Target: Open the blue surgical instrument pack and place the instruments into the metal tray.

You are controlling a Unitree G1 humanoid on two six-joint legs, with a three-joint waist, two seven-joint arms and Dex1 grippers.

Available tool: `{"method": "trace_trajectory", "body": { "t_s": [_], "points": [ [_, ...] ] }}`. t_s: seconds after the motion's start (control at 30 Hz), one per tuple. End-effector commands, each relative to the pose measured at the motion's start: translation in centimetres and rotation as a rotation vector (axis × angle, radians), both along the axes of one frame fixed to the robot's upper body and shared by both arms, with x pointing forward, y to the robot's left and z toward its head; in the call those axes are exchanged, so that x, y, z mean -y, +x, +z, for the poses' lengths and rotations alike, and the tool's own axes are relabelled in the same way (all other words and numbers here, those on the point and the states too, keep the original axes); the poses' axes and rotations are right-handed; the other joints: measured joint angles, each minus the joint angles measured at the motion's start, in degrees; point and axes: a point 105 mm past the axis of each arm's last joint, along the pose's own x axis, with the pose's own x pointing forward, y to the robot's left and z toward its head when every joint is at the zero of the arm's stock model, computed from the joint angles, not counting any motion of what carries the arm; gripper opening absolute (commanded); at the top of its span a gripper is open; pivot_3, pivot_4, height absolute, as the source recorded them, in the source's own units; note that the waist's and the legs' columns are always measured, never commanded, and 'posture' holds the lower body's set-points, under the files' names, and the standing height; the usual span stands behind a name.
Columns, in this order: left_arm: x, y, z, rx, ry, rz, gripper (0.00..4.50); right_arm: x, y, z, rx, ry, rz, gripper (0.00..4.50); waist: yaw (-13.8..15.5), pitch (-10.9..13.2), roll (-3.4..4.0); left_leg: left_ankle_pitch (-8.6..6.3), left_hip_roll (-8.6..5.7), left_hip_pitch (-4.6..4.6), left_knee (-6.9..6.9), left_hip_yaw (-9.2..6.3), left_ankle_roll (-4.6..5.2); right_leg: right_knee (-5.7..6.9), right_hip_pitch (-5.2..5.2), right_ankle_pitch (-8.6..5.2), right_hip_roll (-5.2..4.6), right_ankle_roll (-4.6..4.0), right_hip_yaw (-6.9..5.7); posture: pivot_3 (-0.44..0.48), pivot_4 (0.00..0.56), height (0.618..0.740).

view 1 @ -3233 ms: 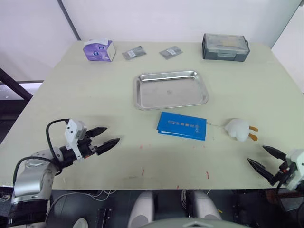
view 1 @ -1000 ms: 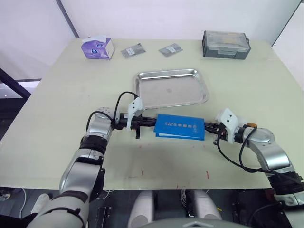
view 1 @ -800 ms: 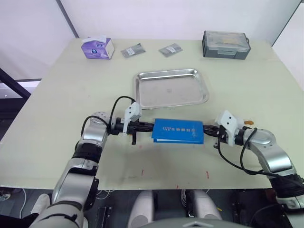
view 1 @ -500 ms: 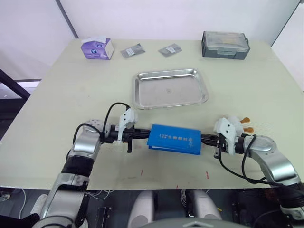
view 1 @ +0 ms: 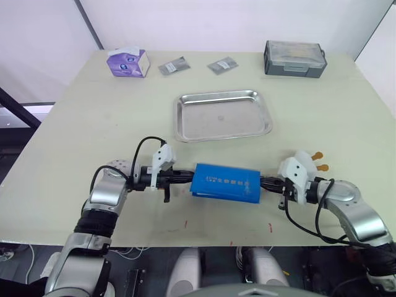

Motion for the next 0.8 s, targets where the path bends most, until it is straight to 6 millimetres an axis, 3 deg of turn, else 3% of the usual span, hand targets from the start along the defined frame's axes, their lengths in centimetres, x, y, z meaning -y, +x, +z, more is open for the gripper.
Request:
{"method": "trace_trajectory", "body": {
  "t_s": [0.03, 0.23, 0.33, 0.4, 0.5, 0.6, 0.67, 0.8],
  "points": [
    [-1.6, -0.2, 0.2, 0.026, 0.008, 0.031, 0.03, 1.0, -0.4, 1.3, 0.045, 0.019, -0.015, 0.00, -0.04, 0.00, 0.00, 0.00, 0.00, 0.00, 0.00, 0.00, 0.00, 0.00, 0.00, 0.00, 0.00, 0.00, 0.00, 0.000, 0.150, 0.734],
    [-3.3, -0.8, 1.7, 0.059, -0.032, 0.034, 0.03, 2.3, -1.1, 2.2, 0.089, 0.072, -0.054, 0.00, -0.09, 0.00, 0.00, 0.00, 0.09, 0.02, -0.01, 0.01, 0.00, 0.00, 0.00, 0.00, 0.06, -0.01, 0.00, 0.000, 0.150, 0.734],
    [-3.4, -1.4, 3.3, 0.060, -0.080, -0.016, 0.00, 2.8, -1.7, 1.9, 0.147, 0.042, -0.042, 0.78, 0.05, 0.00, 0.00, 0.00, 0.09, 0.01, -0.01, 0.05, 0.00, -0.01, 0.00, 0.00, 0.05, -0.01, 0.01, 0.000, 0.150, 0.734],
    [-3.3, -1.7, 4.3, 0.073, -0.091, -0.062, 0.00, 3.0, -2.1, 1.6, 0.187, 0.016, -0.024, 1.86, 0.12, 0.01, -0.01, 0.00, 0.08, 0.00, 0.00, 0.06, 0.00, -0.02, 0.00, 0.00, 0.04, 0.00, 0.01, 0.000, 0.150, 0.734],
    [-3.0, -2.2, 5.3, 0.079, -0.099, -0.112, 0.00, 3.2, -2.5, 1.2, 0.263, -0.043, 0.033, 3.09, 0.05, 0.01, -0.01, 0.00, 0.08, 0.00, 0.00, 0.08, 0.00, -0.02, 0.00, 0.00, 0.04, 0.00, 0.02, 0.000, 0.150, 0.734],
    [-2.8, -2.8, 5.8, 0.077, -0.081, -0.179, 0.91, 3.1, -2.5, 1.4, 0.343, -0.049, 0.058, 4.50, -0.13, 0.01, 0.00, 0.00, 0.10, 0.04, 0.00, 0.11, 0.00, 0.00, 0.00, 0.00, 0.08, 0.00, 0.06, 0.000, 0.150, 0.734],
    [-2.6, -3.2, 6.0, 0.087, -0.069, -0.220, 1.48, 2.9, -2.6, 1.3, 0.384, -0.063, 0.097, 4.50, -0.14, 0.01, 0.00, 0.00, 0.14, 0.04, 0.00, 0.12, 0.00, 0.00, 0.00, 0.00, 0.13, -0.01, 0.08, 0.000, 0.150, 0.734],
    [-1.7, -3.7, 6.5, 0.129, -0.035, -0.317, 3.22, 2.1, -2.7, 1.3, 0.502, -0.103, 0.193, 4.50, -0.07, 0.02, -0.01, 0.00, 0.16, 0.05, 0.00, 0.13, 0.00, -0.01, 0.00, 0.00, 0.15, -0.01, 0.10, 0.000, 0.150, 0.734]
  ]
}}
